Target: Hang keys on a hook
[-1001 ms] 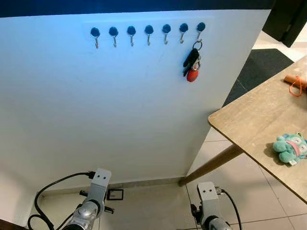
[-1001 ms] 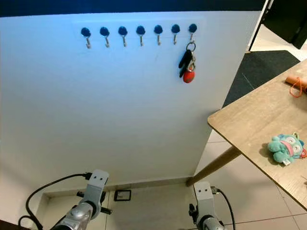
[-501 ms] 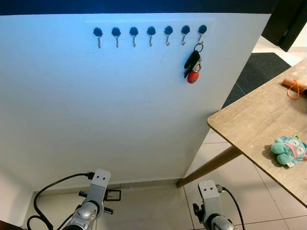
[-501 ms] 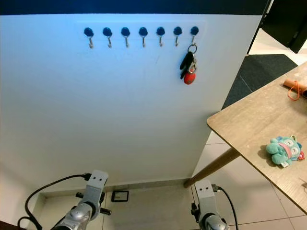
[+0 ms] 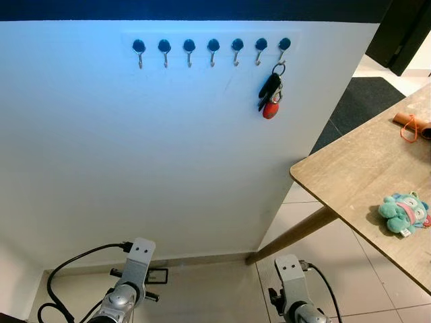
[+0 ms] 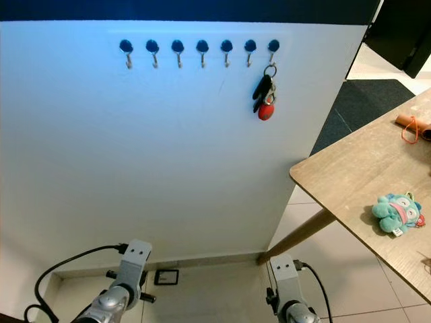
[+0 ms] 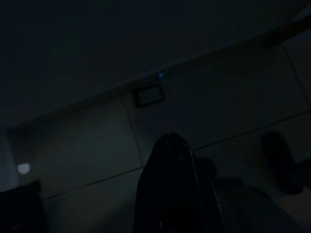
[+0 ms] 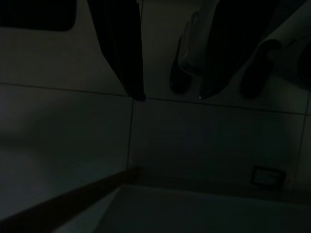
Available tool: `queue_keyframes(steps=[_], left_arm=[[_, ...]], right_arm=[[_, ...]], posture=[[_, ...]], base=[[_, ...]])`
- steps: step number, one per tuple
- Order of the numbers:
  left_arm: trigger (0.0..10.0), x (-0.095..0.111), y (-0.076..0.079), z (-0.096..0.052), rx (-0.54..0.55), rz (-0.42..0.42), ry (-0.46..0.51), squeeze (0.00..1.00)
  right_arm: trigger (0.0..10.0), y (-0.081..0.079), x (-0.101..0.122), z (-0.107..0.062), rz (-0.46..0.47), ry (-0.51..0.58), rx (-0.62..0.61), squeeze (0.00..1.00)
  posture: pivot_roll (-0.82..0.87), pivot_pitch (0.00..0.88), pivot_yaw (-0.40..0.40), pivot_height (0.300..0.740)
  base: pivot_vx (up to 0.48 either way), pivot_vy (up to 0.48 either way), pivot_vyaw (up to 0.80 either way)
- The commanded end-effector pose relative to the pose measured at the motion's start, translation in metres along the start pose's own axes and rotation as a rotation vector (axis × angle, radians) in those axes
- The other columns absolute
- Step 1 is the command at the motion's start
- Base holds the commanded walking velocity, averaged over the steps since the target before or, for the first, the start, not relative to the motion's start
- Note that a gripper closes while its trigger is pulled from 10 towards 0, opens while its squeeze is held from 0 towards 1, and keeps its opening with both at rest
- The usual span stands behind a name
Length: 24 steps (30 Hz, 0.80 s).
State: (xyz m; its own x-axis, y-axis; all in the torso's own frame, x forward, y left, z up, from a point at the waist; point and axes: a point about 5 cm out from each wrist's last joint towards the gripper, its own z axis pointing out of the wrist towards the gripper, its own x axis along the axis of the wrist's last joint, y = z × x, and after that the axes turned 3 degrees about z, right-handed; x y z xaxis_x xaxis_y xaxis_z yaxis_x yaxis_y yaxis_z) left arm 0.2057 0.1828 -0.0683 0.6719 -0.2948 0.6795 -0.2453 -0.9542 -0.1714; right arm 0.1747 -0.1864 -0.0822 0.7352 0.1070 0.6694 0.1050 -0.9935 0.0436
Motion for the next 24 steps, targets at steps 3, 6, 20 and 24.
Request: queue_keyframes(steps=[3, 6, 20, 24], left_arm=[[10.0, -0.004, -0.001, -0.001, -0.021, 0.052, -0.019, 0.00], [10.0, -0.004, 0.000, -0.001, -0.012, 0.036, -0.017, 0.00], [10.0, -0.007, 0.010, -0.002, -0.045, 0.060, -0.022, 0.00], [10.0, -0.007, 0.011, -0.002, -0.040, 0.052, -0.017, 0.00]], right_arm=[[10.0, -0.002, -0.010, -0.003, 0.069, -0.016, -0.024, 0.00], [10.0, -0.004, -0.013, -0.004, 0.046, -0.029, -0.010, 0.00], [10.0, 0.002, -0.015, -0.005, 0.033, -0.034, -0.020, 0.00], [10.0, 0.004, -0.014, -0.005, 0.018, -0.036, -0.019, 0.00]], posture=[[0.04, 0.033, -0.005, 0.740], [0.04, 0.035, -0.005, 0.740], [0.01, 0.031, -0.018, 0.740], [0.00, 0.028, -0.020, 0.740]], base=[[0.000, 0.000, 0.00], [0.000, 0.000, 0.00], [0.000, 0.000, 0.00], [0.000, 0.000, 0.00]])
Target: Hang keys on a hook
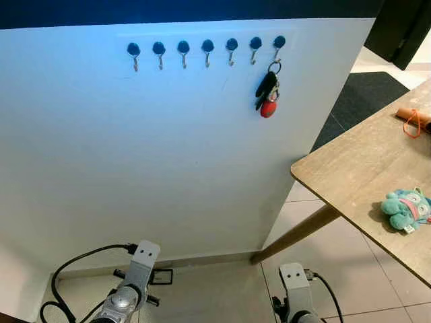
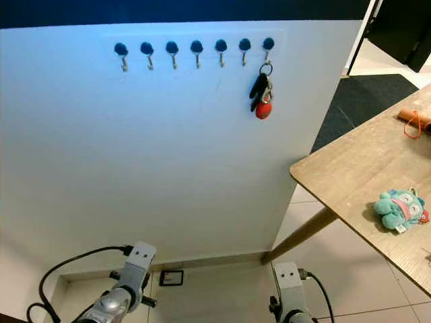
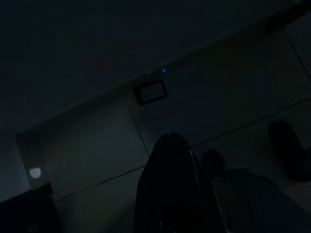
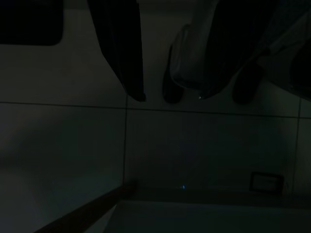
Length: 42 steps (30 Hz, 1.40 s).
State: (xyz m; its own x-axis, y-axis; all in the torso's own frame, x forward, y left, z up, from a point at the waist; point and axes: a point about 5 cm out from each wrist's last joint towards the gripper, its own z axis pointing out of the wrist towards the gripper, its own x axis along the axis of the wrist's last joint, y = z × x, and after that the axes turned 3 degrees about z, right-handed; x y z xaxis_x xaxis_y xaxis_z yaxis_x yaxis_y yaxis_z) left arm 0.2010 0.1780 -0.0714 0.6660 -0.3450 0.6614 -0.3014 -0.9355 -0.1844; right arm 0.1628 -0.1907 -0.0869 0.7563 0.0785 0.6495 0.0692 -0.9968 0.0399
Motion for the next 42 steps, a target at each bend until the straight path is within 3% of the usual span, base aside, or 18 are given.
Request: queue_keyframes(steps=[1, 9, 17, 22, 34, 42], left_arm=[[10.0, -0.003, 0.005, -0.001, -0.008, 0.002, -0.003, 0.00], [10.0, -0.001, 0.002, 0.000, -0.012, 0.026, 0.001, 0.00], [10.0, -0.006, -0.004, -0.002, 0.008, 0.019, -0.017, 0.00], [10.0, -0.010, -0.003, -0.003, -0.011, 0.049, -0.032, 0.00], [10.0, -0.009, -0.006, -0.003, 0.006, 0.024, -0.030, 0.00], [10.0, -0.006, 0.002, -0.001, -0.009, 0.019, -0.021, 0.00]], right_arm=[[10.0, 0.002, -0.001, -0.001, -0.012, -0.007, 0.001, 0.00], [10.0, 0.001, -0.003, -0.001, -0.015, -0.013, 0.002, 0.00], [10.0, -0.012, -0.011, -0.002, -0.051, -0.036, 0.042, 0.00], [10.0, -0.009, -0.009, -0.002, -0.013, -0.020, 0.020, 0.00], [10.0, -0.009, -0.010, -0.002, -0.024, -0.032, 0.040, 0.00], [10.0, -0.006, -0.007, -0.002, -0.004, -0.017, 0.049, 0.00]], posture=[[0.00, 0.029, -0.019, 0.740], [0.02, 0.026, -0.003, 0.740], [0.02, 0.028, -0.001, 0.740], [0.02, 0.029, -0.004, 0.740], [0.02, 0.026, -0.009, 0.740], [0.02, 0.033, -0.012, 0.740]], base=[[0.000, 0.000, 0.00], [0.000, 0.000, 0.00], [0.000, 0.000, 0.00], [0.000, 0.000, 0.00], [0.000, 0.000, 0.00], [0.000, 0.000, 0.00]])
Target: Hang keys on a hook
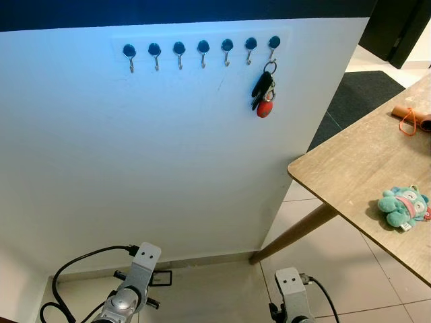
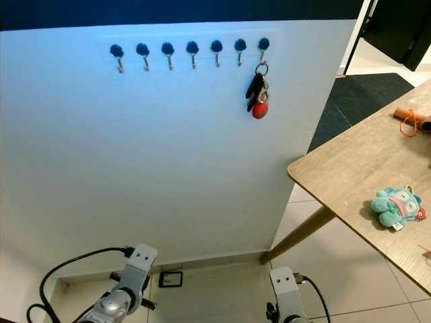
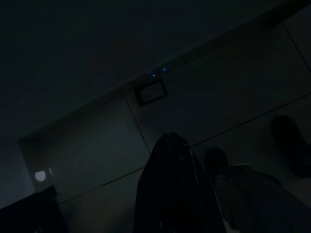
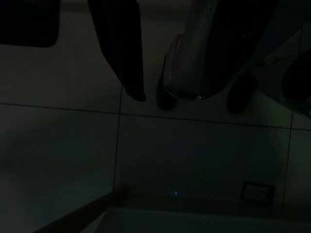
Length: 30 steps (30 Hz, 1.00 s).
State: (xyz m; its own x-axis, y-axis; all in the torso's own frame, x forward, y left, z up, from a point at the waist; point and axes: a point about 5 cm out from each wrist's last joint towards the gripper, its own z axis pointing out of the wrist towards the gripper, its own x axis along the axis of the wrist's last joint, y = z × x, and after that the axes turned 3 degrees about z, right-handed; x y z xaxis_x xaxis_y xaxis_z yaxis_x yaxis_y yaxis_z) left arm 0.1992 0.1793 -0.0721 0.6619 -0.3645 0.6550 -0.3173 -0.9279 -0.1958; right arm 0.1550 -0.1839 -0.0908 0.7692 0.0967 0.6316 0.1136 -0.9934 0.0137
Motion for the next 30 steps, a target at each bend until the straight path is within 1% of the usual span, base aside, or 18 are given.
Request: queue_keyframes(steps=[1, 5, 15, 21, 24, 30], left_arm=[[10.0, -0.0031, 0.0033, -0.0004, -0.008, -0.005, -0.015, 0.00], [10.0, -0.0028, 0.0040, -0.0001, -0.010, 0.001, -0.018, 0.00], [10.0, 0.0012, 0.0009, 0.0007, -0.004, 0.000, -0.003, 0.00], [10.0, 0.0007, 0.0014, 0.0005, -0.006, 0.002, -0.004, 0.00], [10.0, 0.0023, 0.0046, 0.0010, -0.017, -0.004, 0.004, 0.00], [10.0, 0.0045, 0.0061, 0.0014, -0.027, -0.033, 0.020, 0.00]], right_arm=[[10.0, 0.0013, 0.0004, -0.0003, 0.017, 0.006, 0.004, 0.00], [10.0, 0.0007, -0.0013, -0.0008, 0.053, 0.002, 0.019, 0.00], [10.0, -0.0020, -0.0025, -0.0012, 0.029, -0.002, 0.053, 0.00], [10.0, -0.0013, 0.0006, -0.0005, 0.009, 0.013, 0.041, 0.00], [10.0, 0.0023, 0.0023, 0.0000, 0.009, 0.012, 0.012, 0.00], [10.0, 0.0012, 0.0040, 0.0003, -0.009, 0.022, 0.028, 0.00]], posture=[[0.02, 0.035, -0.009, 0.740], [0.02, 0.039, -0.005, 0.740], [0.03, 0.032, -0.008, 0.740], [0.02, 0.030, -0.004, 0.740], [0.03, 0.031, -0.003, 0.740], [0.02, 0.026, -0.012, 0.740]], base=[[0.000, 0.000, 0.00], [0.000, 0.000, 0.00], [0.000, 0.000, 0.00], [0.000, 0.000, 0.00], [0.000, 0.000, 0.00], [0.000, 0.000, 0.00]])
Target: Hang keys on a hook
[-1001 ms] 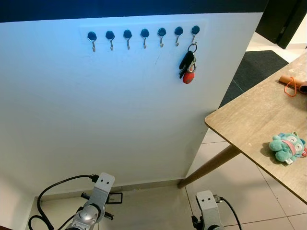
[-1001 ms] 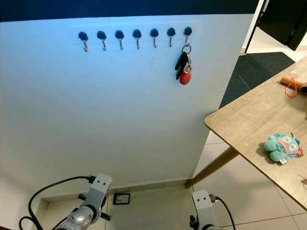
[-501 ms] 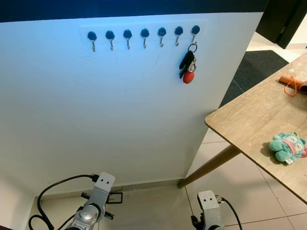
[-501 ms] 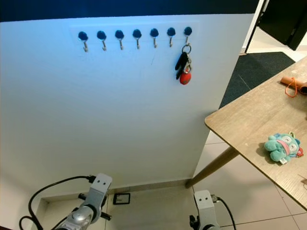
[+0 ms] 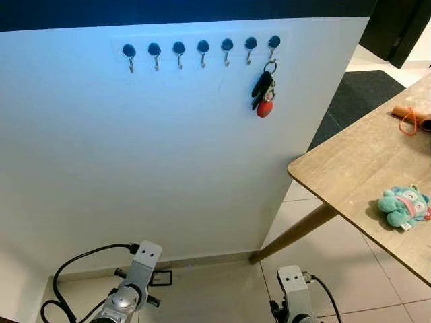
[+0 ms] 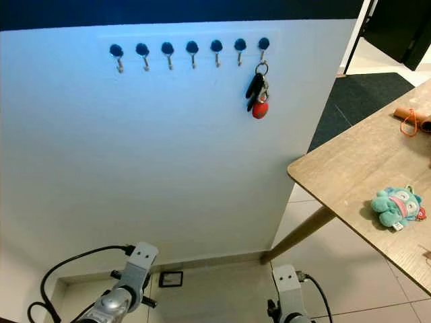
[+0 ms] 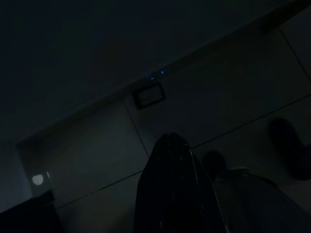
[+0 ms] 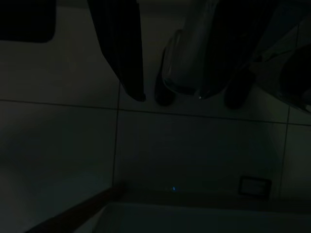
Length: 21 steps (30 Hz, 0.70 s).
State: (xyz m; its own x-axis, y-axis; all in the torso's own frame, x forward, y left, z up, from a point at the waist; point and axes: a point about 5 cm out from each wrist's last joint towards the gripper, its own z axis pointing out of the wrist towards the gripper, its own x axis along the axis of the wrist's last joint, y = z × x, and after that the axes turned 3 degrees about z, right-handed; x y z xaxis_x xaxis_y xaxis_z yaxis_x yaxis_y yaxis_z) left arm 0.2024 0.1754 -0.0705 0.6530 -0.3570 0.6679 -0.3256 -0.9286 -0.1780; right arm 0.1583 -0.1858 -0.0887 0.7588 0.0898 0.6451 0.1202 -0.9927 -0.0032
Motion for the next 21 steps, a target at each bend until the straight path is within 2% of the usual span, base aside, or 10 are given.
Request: queue_keyframes(steps=[1, 12, 21], left_arm=[[10.0, -0.0001, 0.0039, 0.0001, -0.012, -0.027, 0.005, 0.00], [10.0, 0.0050, 0.0037, 0.0013, -0.043, -0.037, 0.022, 0.00], [10.0, 0.0037, -0.0007, 0.0006, -0.017, -0.099, 0.021, 0.00]], right_arm=[[10.0, -0.0013, 0.0000, -0.0001, -0.015, 0.003, 0.012, 0.00], [10.0, -0.0026, 0.0030, 0.0006, 0.001, 0.018, 0.037, 0.00], [10.0, -0.0096, 0.0033, 0.0018, -0.013, 0.012, 0.079, 0.00]], posture=[[0.02, 0.026, -0.012, 0.740], [0.04, 0.040, -0.018, 0.740], [0.06, 0.056, -0.028, 0.740]], base=[[0.000, 0.000, 0.00], [0.000, 0.000, 0.00], [0.000, 0.000, 0.00]])
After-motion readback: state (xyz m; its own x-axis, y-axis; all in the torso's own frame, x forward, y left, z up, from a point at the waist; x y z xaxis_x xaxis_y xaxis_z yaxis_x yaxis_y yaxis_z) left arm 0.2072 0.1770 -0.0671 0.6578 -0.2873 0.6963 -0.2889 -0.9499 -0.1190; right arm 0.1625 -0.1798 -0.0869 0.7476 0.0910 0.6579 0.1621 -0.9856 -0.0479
